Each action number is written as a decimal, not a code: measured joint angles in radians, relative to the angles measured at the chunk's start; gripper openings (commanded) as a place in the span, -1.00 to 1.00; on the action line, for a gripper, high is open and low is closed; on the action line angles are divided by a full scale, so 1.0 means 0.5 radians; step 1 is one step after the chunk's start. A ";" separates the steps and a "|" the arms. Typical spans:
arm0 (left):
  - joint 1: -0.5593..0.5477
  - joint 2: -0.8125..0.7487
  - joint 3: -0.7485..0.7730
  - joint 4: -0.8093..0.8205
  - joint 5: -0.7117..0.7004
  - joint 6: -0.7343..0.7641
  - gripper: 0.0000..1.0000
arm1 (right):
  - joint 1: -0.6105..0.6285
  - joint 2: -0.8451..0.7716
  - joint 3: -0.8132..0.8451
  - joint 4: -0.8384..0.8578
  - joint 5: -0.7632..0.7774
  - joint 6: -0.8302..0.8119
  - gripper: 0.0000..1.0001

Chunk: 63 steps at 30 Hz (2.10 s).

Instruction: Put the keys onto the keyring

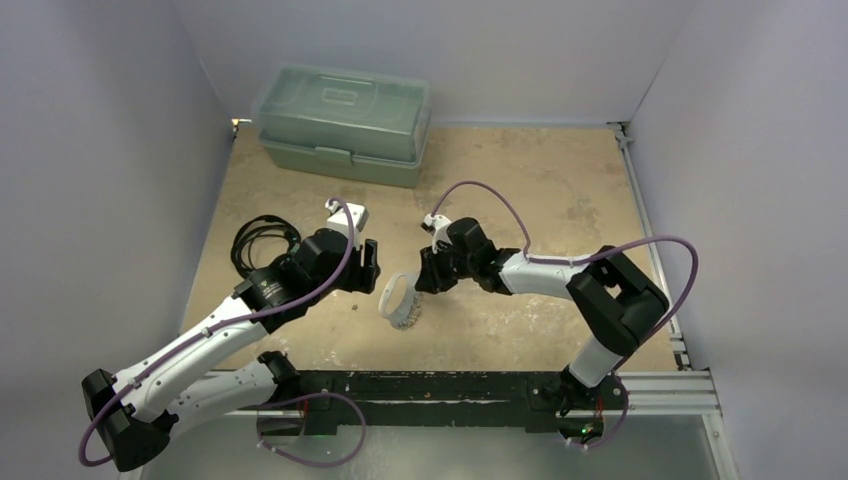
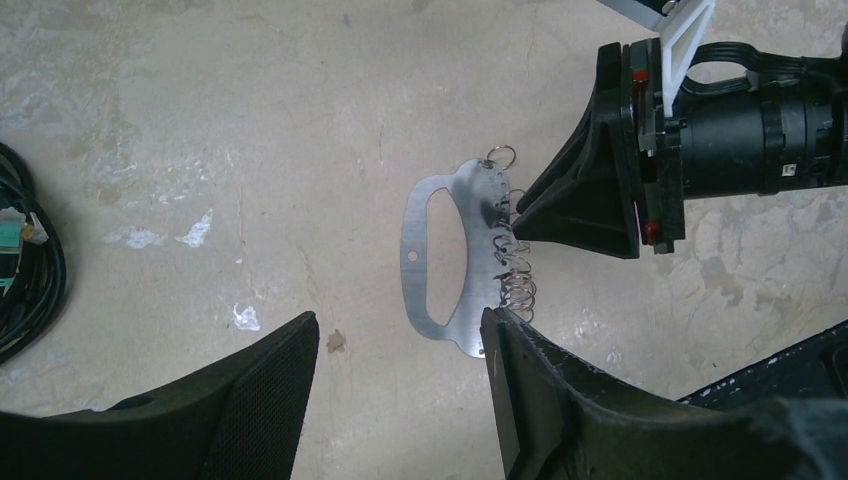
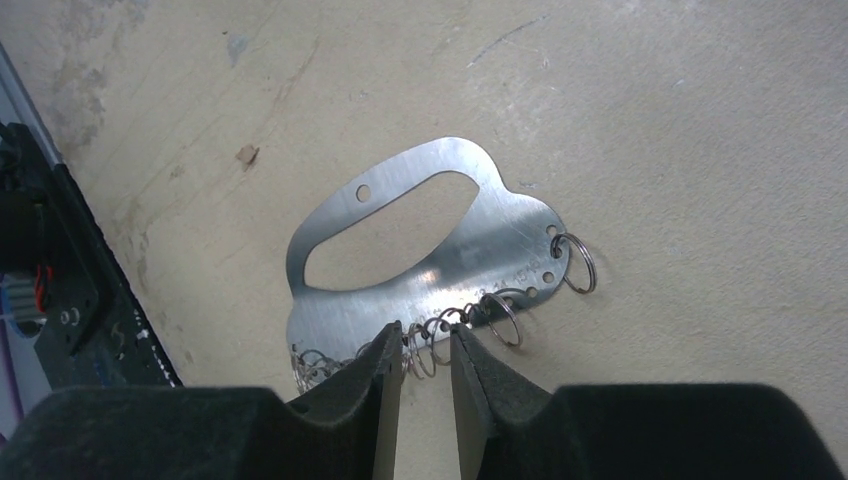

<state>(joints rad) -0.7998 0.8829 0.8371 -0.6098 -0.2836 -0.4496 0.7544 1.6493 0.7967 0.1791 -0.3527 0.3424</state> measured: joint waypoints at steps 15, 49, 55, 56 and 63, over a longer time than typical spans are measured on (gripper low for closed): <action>0.000 -0.001 0.000 0.000 0.000 -0.001 0.22 | 0.030 0.109 0.049 -0.047 0.150 0.013 -0.54; -0.014 0.021 -0.003 0.004 0.050 0.049 0.22 | 0.056 -0.215 0.025 -0.196 0.147 0.034 -0.56; -0.014 0.079 -0.003 0.005 0.091 0.054 0.22 | 0.063 -0.195 0.003 -0.183 0.139 0.041 -0.54; -0.014 0.076 -0.003 0.005 0.092 0.054 0.22 | 0.063 -0.187 0.003 -0.178 0.139 0.045 -0.54; -0.014 0.072 -0.003 0.005 0.110 0.056 0.22 | 0.063 -0.103 0.003 -0.150 0.121 0.079 -0.42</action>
<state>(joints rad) -0.8066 0.9192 0.8356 -0.6071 -0.2287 -0.4217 0.7856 1.5978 0.7982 0.1040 -0.2924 0.3820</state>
